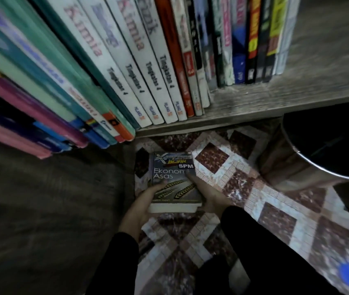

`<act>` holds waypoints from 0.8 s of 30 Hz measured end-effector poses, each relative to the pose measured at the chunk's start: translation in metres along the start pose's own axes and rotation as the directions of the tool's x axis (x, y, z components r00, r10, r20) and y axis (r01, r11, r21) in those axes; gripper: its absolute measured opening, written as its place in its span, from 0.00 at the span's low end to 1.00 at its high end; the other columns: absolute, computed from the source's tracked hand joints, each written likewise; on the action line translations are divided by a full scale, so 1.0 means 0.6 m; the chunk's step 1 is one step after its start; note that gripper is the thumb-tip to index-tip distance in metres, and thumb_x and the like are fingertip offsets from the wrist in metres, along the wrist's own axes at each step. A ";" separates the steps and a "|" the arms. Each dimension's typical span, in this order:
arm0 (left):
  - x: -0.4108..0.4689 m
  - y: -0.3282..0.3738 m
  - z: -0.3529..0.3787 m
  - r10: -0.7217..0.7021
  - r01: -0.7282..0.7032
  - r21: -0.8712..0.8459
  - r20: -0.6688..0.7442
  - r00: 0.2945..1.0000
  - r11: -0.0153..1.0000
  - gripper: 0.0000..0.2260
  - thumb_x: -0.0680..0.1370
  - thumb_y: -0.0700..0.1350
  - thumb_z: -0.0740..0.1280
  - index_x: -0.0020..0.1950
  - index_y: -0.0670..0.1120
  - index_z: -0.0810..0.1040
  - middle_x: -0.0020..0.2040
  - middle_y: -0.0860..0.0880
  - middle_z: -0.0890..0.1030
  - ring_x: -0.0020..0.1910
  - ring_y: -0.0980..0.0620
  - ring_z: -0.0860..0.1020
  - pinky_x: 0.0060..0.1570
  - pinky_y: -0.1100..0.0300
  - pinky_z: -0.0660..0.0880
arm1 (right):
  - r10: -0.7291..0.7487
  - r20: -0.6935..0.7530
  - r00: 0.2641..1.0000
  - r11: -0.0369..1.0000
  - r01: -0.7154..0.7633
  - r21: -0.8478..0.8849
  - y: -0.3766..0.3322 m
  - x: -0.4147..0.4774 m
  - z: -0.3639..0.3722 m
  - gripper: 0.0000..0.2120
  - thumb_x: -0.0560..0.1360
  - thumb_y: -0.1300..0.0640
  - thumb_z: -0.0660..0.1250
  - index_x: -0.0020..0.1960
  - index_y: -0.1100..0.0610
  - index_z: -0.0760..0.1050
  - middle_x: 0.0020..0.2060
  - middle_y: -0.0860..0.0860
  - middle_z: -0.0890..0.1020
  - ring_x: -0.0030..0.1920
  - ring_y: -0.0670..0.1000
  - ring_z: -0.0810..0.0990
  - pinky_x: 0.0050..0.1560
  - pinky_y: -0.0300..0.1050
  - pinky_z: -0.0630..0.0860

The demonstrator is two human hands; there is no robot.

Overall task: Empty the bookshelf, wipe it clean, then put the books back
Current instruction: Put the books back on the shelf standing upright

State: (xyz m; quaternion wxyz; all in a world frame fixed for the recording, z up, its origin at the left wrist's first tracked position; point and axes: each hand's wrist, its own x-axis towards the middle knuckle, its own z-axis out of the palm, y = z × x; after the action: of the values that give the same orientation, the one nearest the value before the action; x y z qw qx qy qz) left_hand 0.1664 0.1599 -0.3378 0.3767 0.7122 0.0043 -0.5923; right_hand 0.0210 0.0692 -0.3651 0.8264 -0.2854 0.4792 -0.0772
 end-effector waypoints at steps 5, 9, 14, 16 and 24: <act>-0.097 0.035 0.022 0.031 -0.046 0.060 0.231 0.972 0.997 0.18 0.69 0.53 0.74 0.55 0.46 0.81 0.49 0.45 0.84 0.48 0.46 0.81 0.56 0.47 0.76 | -0.059 -0.053 0.997 0.977 0.069 0.202 -0.056 -0.107 0.004 0.21 0.73 0.46 0.68 0.59 0.58 0.79 0.51 0.62 0.82 0.45 0.60 0.82 0.53 0.56 0.77; -0.180 0.075 0.062 0.081 -0.128 0.132 0.315 0.946 0.983 0.10 0.70 0.50 0.71 0.48 0.47 0.80 0.39 0.48 0.84 0.33 0.52 0.82 0.38 0.60 0.78 | -0.204 -0.141 0.969 0.925 0.238 0.296 -0.075 -0.199 0.003 0.16 0.74 0.55 0.65 0.58 0.63 0.77 0.46 0.62 0.83 0.39 0.60 0.81 0.48 0.55 0.79; -0.304 0.095 0.119 0.118 -0.264 0.286 0.440 0.890 0.921 0.09 0.73 0.51 0.68 0.44 0.47 0.81 0.39 0.49 0.84 0.34 0.53 0.82 0.38 0.62 0.77 | -0.356 -0.235 0.904 0.820 0.423 0.385 -0.078 -0.338 -0.021 0.20 0.70 0.55 0.69 0.59 0.63 0.77 0.53 0.62 0.82 0.49 0.63 0.82 0.54 0.62 0.78; -0.343 0.096 0.137 0.111 -0.288 0.321 0.473 0.874 0.902 0.10 0.70 0.52 0.69 0.44 0.47 0.82 0.42 0.48 0.84 0.37 0.52 0.82 0.44 0.59 0.77 | -0.386 -0.323 0.864 0.787 0.491 0.374 -0.077 -0.385 -0.027 0.24 0.65 0.56 0.72 0.59 0.64 0.78 0.54 0.63 0.82 0.53 0.65 0.81 0.56 0.65 0.76; -0.467 0.100 0.232 0.220 -0.467 0.347 0.560 0.799 0.813 0.12 0.67 0.55 0.70 0.45 0.49 0.80 0.40 0.49 0.84 0.35 0.52 0.81 0.45 0.55 0.77 | -0.532 -0.438 0.725 0.645 0.682 0.345 -0.100 -0.555 -0.072 0.14 0.70 0.60 0.70 0.55 0.64 0.79 0.51 0.63 0.83 0.53 0.66 0.81 0.56 0.67 0.75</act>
State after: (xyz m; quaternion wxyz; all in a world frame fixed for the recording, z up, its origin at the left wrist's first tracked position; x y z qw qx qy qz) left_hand -0.0072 0.1649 -0.0709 0.2858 0.5935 -0.3689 -0.6558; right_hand -0.1825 0.1359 -0.0994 0.7124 -0.1998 0.4367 -0.5118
